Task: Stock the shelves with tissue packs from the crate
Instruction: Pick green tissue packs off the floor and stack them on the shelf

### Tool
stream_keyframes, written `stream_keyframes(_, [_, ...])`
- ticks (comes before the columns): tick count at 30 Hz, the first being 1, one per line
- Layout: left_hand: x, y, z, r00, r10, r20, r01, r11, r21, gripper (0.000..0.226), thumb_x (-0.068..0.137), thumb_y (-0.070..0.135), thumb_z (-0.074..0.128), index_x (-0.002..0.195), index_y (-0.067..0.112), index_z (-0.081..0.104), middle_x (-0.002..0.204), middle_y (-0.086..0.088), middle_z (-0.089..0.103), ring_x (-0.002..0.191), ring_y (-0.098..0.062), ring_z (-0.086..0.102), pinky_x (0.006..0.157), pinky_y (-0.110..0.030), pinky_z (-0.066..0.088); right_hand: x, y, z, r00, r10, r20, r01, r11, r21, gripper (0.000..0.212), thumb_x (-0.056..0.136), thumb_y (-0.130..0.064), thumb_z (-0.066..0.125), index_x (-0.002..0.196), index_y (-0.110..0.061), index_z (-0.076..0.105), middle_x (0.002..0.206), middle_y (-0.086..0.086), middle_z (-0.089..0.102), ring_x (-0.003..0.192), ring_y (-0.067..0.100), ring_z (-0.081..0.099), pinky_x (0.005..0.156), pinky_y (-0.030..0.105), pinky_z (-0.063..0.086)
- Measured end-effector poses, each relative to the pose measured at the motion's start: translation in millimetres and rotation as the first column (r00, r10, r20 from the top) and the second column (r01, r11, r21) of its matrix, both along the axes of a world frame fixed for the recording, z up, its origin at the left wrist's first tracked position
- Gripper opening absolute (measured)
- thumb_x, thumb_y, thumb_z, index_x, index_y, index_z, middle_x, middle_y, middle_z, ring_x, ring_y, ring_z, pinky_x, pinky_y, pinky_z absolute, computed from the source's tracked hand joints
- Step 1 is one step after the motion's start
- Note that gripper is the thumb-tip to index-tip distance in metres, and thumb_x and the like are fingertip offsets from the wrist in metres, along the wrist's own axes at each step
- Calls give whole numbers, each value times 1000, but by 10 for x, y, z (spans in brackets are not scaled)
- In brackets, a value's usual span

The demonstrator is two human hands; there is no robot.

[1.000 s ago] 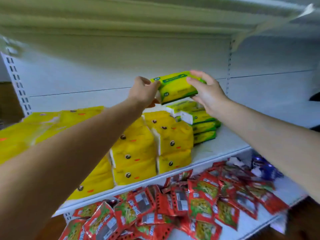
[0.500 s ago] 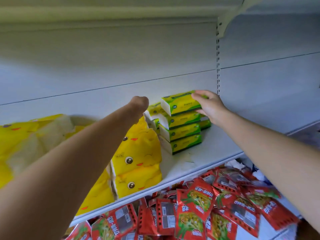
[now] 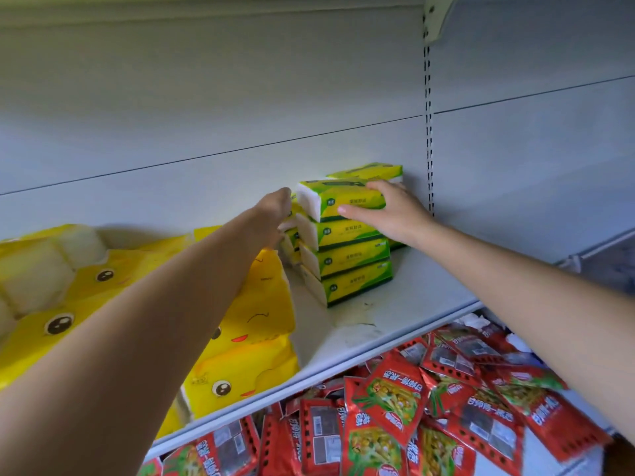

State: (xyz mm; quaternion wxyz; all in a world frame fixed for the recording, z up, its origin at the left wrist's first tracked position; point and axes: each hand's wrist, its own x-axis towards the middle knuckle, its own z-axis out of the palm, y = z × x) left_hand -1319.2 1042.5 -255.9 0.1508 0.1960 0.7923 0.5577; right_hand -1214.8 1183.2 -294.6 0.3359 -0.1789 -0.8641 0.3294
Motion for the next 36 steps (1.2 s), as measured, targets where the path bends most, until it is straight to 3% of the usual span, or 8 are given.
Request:
stream_keyframes(2, [-79,15,-38,998,-41,41,40,999,25,50,100,36,30,144,12,31,149,-12,33,136,-28,35,107,-30,31,-9,8,-26,999,12,-44,-12,1000,-18,76,77,-53,65,140,-22,38,147,7,33,134,22,34,103,30,32])
stream_keyframes(3, [-112,19,-65,999,-30,31,29,1000,12,50,100,40,30,141,13,36,144,-12,40,133,-25,40,107,-34,30,-17,8,-35,998,23,-62,-25,999,-26,73,77,-52,66,139,-23,39,146,6,34,134,21,35,102,29,31])
stream_keyframes(5, [-126,41,-93,999,-33,13,32,999,27,42,101,40,27,113,9,53,105,-11,68,100,-9,64,80,-18,43,-25,11,-53,995,48,-85,-50,999,-19,69,79,-49,66,138,-28,39,146,5,33,134,20,33,103,29,30])
stream_keyframes(7, [-108,70,-97,999,-20,-45,21,1000,3,43,103,38,24,85,8,49,64,-10,65,64,-11,64,54,-14,42,-1,20,-53,992,79,-95,-77,997,22,65,81,-42,66,139,-30,39,145,6,33,135,20,31,107,29,26])
stream_keyframes(10, [-123,83,-106,995,-34,95,30,999,42,55,99,51,24,139,15,36,132,-17,46,124,-28,44,98,-36,37,36,82,-46,993,106,-60,-102,992,69,58,85,-29,65,138,-32,41,142,7,32,134,22,32,110,30,22])
stream_keyframes(12, [-120,81,-90,986,-44,164,35,998,54,67,96,56,25,150,17,16,152,-18,22,140,-35,23,109,-46,23,46,126,-33,994,98,-53,-94,993,69,53,86,-24,64,135,-32,44,140,7,34,132,21,34,108,27,23])
stream_keyframes(20, [-140,99,-85,982,-48,181,34,997,76,73,93,55,40,149,14,17,155,-17,14,142,-34,19,111,-42,23,-39,98,-32,991,130,-16,-128,989,68,52,91,-12,56,136,-33,42,144,4,31,134,21,31,97,20,24])
stream_keyframes(36, [-77,-282,413,964,43,-264,-57,997,-46,59,97,43,41,144,7,31,151,-11,30,136,-30,31,109,-39,27,92,-189,367,974,153,-168,-112,967,229,51,90,-9,50,137,-28,44,147,1,31,137,13,27,103,14,18])
